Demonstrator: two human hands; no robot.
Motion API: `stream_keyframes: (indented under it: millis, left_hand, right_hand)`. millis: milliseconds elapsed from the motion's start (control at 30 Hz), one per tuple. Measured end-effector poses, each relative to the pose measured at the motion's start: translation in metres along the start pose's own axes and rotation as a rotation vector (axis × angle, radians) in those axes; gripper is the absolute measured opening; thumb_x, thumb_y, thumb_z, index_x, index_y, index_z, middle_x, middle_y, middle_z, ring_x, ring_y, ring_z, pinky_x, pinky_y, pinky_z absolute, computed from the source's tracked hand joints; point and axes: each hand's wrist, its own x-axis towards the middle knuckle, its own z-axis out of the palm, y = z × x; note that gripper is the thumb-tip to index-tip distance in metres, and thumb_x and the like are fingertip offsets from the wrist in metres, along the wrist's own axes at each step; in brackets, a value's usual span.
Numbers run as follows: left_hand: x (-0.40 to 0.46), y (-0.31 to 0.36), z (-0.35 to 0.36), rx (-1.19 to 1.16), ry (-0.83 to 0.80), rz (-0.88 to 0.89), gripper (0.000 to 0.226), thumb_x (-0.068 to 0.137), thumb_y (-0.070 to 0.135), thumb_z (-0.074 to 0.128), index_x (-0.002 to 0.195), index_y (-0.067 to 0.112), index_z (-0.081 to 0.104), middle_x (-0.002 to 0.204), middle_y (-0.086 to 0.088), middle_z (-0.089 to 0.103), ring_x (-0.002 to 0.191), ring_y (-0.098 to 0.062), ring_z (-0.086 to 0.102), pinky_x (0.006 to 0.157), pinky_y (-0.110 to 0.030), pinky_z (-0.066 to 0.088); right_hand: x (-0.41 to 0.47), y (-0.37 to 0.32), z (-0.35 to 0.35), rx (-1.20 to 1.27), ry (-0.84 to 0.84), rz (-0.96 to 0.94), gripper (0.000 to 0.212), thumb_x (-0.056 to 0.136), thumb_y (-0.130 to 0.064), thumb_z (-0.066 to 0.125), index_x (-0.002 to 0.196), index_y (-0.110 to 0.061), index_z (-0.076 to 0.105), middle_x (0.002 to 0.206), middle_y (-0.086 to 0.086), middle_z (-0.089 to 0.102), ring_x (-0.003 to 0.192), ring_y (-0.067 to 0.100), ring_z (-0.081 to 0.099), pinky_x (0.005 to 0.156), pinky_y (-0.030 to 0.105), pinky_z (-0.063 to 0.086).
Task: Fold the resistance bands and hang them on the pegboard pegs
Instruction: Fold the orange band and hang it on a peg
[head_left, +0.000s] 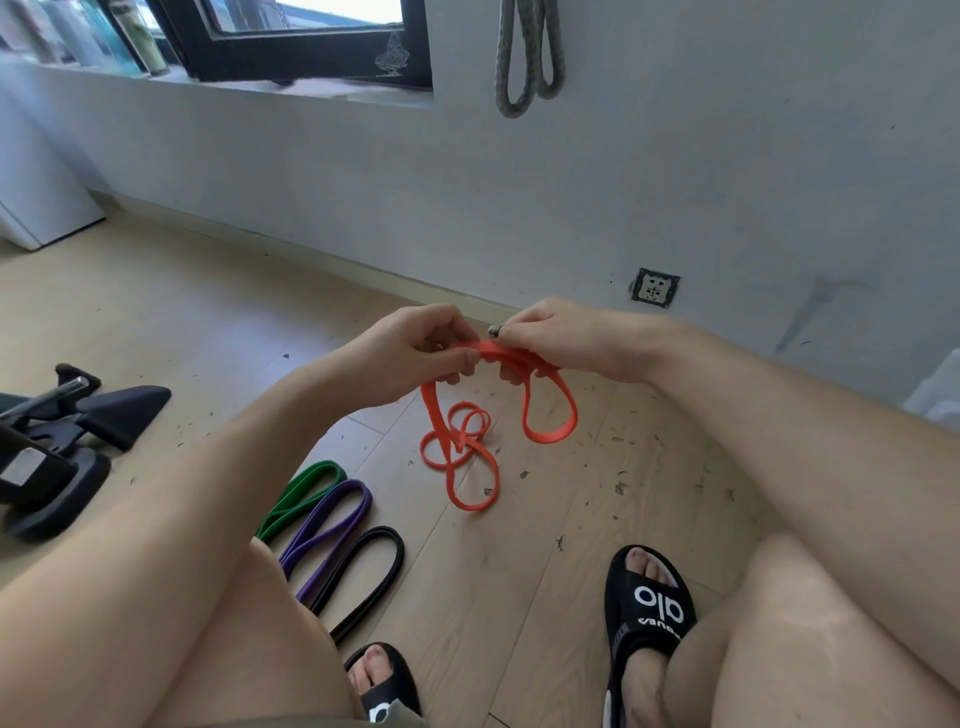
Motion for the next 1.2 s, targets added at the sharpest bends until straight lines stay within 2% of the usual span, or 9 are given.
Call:
stream_keyframes:
  millis: [233,367,533,633,733,867,967,1067,1200]
  left_hand:
    - [-0.002,0.007,0.002,-0.035,0.014,0.008,0.005,0.098,0.019,0.067,0.1,0.016,0.069,0.086,0.0,0.078,0.077,-0.017,0.077,0.077,-0.031,0.063]
    - [-0.002,0.008,0.001,-0.038,0.033,0.042,0.005,0.096,0.018,0.069,0.1,0.016,0.07,0.084,0.0,0.078,0.077,-0.018,0.077,0.08,-0.034,0.063]
    - [-0.003,0.009,0.002,-0.126,-0.065,-0.045,0.015,0.102,0.026,0.062,0.107,0.015,0.071,0.091,-0.003,0.077,0.089,-0.023,0.075,0.089,-0.038,0.061]
    - [-0.003,0.008,0.002,-0.291,-0.146,-0.119,0.035,0.111,0.026,0.039,0.115,0.008,0.069,0.099,-0.009,0.074,0.096,-0.023,0.072,0.092,-0.031,0.057]
    - [-0.001,0.006,0.001,-0.347,-0.125,-0.099,0.04,0.112,0.016,0.031,0.116,-0.001,0.067,0.1,-0.013,0.073,0.096,-0.02,0.069,0.092,-0.027,0.054]
    - [-0.001,0.007,0.005,-0.284,-0.148,-0.104,0.042,0.112,0.02,0.028,0.105,0.005,0.066,0.095,-0.007,0.064,0.089,-0.016,0.063,0.092,-0.028,0.054]
    - [0.001,0.005,0.004,-0.285,-0.148,-0.112,0.043,0.113,0.025,0.027,0.1,0.008,0.065,0.091,-0.004,0.061,0.085,-0.016,0.06,0.092,-0.033,0.054]
    - [0.003,0.005,0.003,-0.305,-0.098,-0.104,0.039,0.113,0.025,0.032,0.096,0.01,0.064,0.082,0.002,0.064,0.08,-0.014,0.063,0.09,-0.035,0.053]
    - [0.002,0.013,0.004,-0.342,-0.051,-0.089,0.028,0.111,0.021,0.04,0.105,0.003,0.061,0.083,-0.006,0.067,0.081,-0.023,0.069,0.09,-0.039,0.06]
  right_hand:
    - [0.0,0.0,0.0,-0.083,0.016,-0.003,0.03,0.106,-0.037,0.05,0.113,-0.019,0.074,0.104,-0.005,0.074,0.102,0.008,0.067,0.091,0.025,0.051]
    - [0.002,0.001,0.001,0.009,0.065,-0.004,0.033,0.106,-0.039,0.05,0.101,-0.017,0.075,0.095,-0.001,0.074,0.091,0.011,0.067,0.084,0.03,0.051]
    - [0.004,-0.001,0.001,0.007,0.133,-0.024,0.03,0.103,-0.036,0.055,0.095,-0.014,0.074,0.098,0.008,0.076,0.096,0.022,0.072,0.098,0.043,0.055]
    - [0.005,-0.005,-0.003,0.03,0.18,-0.047,0.027,0.1,-0.03,0.058,0.086,-0.012,0.072,0.094,0.007,0.074,0.087,0.018,0.072,0.095,0.042,0.054]
    - [0.004,-0.005,-0.01,0.113,0.251,-0.081,0.023,0.095,-0.024,0.059,0.078,-0.012,0.069,0.083,0.007,0.069,0.077,0.019,0.067,0.091,0.048,0.054]
    - [-0.002,-0.01,-0.02,0.352,0.4,-0.159,0.026,0.097,-0.015,0.054,0.072,-0.01,0.062,0.068,-0.001,0.058,0.07,0.018,0.057,0.076,0.033,0.051]
    - [-0.005,-0.012,-0.025,0.47,0.498,-0.174,0.03,0.098,-0.014,0.05,0.068,-0.011,0.054,0.066,0.001,0.05,0.073,0.022,0.051,0.075,0.032,0.05]
    - [-0.005,-0.003,-0.028,0.341,0.535,-0.106,0.029,0.098,-0.02,0.048,0.07,-0.012,0.053,0.071,0.006,0.051,0.071,0.022,0.053,0.073,0.034,0.047]
    - [-0.006,0.008,-0.033,0.268,0.565,-0.046,0.028,0.098,-0.021,0.048,0.073,-0.01,0.055,0.073,0.008,0.051,0.067,0.02,0.051,0.07,0.035,0.045]
